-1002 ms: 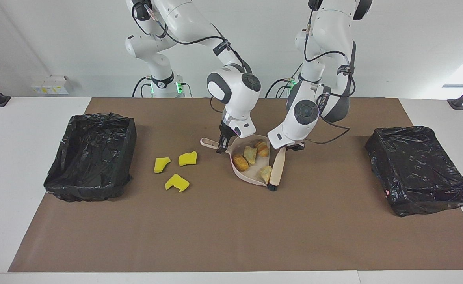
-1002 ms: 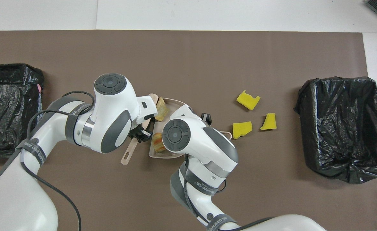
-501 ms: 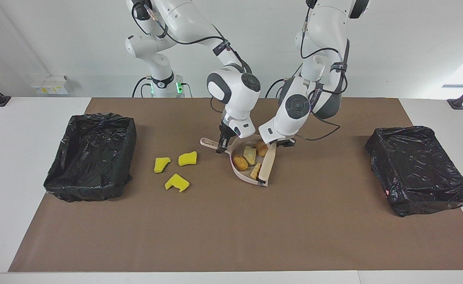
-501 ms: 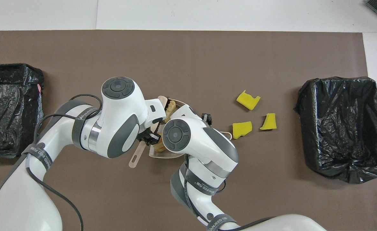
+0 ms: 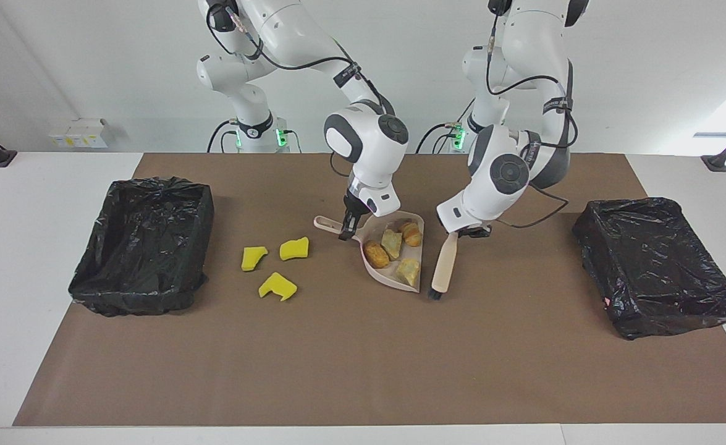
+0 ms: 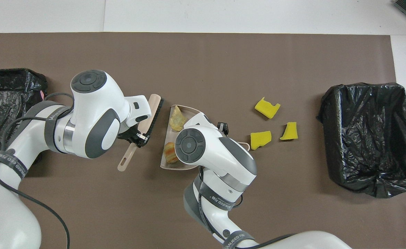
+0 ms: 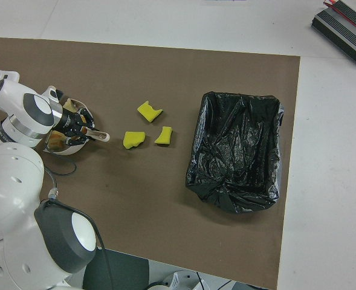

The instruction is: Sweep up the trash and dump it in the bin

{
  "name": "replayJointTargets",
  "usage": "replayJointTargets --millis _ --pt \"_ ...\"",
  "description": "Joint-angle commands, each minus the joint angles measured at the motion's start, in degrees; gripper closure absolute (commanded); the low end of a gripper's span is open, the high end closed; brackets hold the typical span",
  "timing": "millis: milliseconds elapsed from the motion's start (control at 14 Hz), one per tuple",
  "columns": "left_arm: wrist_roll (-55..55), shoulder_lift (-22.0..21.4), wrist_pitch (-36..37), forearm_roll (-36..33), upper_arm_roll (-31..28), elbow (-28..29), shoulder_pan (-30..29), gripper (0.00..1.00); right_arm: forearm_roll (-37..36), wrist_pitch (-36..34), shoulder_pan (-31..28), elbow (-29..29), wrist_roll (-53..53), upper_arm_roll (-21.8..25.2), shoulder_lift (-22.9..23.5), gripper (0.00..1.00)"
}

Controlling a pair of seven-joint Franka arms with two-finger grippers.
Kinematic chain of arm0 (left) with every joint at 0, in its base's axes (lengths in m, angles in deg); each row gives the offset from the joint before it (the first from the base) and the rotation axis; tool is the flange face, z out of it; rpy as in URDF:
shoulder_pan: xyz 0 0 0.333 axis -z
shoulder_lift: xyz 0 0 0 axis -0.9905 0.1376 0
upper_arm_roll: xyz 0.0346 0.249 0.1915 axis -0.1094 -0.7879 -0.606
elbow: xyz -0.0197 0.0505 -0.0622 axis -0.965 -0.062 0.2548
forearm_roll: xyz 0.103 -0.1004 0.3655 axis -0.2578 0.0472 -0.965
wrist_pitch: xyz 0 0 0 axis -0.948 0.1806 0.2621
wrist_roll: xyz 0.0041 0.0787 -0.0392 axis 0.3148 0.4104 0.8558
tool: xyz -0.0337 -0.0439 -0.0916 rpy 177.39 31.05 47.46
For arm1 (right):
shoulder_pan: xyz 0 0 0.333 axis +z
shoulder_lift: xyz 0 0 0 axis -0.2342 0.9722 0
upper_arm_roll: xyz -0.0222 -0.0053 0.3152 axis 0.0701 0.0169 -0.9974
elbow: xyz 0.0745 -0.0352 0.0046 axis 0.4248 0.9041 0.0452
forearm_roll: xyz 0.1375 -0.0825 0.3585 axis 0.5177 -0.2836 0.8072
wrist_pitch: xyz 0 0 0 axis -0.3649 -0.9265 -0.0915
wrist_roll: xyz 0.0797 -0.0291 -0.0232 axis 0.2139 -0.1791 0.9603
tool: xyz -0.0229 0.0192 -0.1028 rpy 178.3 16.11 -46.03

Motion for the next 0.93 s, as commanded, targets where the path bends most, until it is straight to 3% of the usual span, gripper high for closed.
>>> replayJointTargets --millis 0,501,859 --pt "-0.65 -0.57 0.6 0.46 0.29 0.2 0.16 1.0 -0.54 -0.46 -0.24 0.73 -3.8 -0.3 -0.86 1.0" --pt "-0.91 -0.22 0.68 -3.76 -0.24 -2.79 -4.23 1.0 -0.45 -2.56 -3.56 0.55 -1.79 -0.39 -4.89 1.0" --pt "0.4 -0.74 3.92 -4.02 -0.51 -2.18 -3.88 1.0 3.59 -4.67 -12.34 -0.06 15.76 -0.3 -9.9 1.0"
